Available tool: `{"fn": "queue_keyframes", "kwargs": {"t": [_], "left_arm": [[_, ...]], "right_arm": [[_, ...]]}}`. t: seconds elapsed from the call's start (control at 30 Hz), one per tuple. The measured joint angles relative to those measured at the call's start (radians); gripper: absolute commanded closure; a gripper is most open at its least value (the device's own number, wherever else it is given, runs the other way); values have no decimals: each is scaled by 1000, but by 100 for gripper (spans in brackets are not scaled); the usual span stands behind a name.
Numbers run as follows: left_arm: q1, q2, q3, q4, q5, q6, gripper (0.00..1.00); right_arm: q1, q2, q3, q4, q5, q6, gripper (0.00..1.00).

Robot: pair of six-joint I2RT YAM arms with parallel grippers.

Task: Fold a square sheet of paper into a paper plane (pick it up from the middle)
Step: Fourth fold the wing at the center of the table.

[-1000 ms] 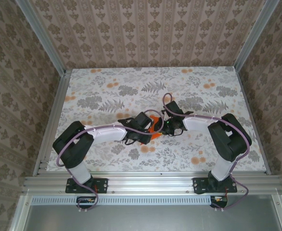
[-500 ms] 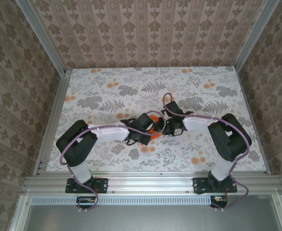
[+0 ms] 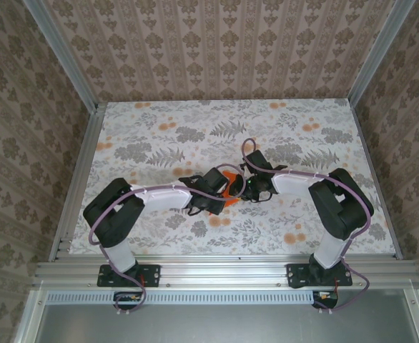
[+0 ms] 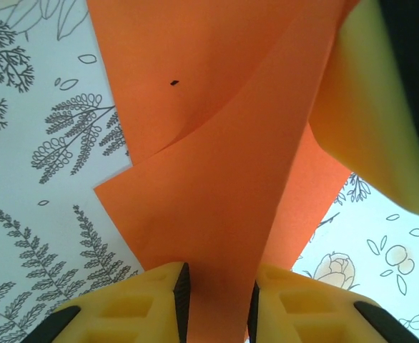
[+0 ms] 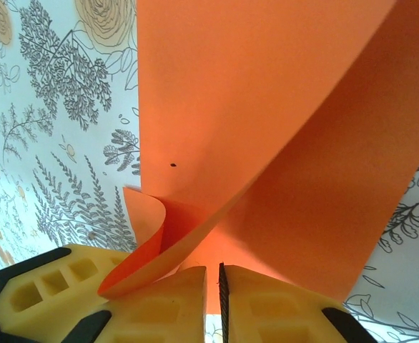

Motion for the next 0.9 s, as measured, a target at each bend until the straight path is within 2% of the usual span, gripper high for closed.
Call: {"fn": "queue_keyframes", "kwargs": {"t": [0.2, 0.4, 0.63, 0.77, 0.9], "left_arm": [[-1, 0, 0, -10, -10, 3, 72], [-1, 0, 0, -15, -13, 11, 85], [0, 0, -1, -8, -1, 9, 93], [17, -14, -28, 36, 51, -6, 96], [72, -55, -79, 95, 142, -38, 97]], "right_arm": [[0, 9, 0, 0, 0, 0, 86], [0, 9, 0, 0, 0, 0, 86], [0, 9, 0, -1, 0, 0, 86], [0, 8, 0, -1, 0, -2, 85], [0, -10, -2, -4, 0, -6, 82]]}}
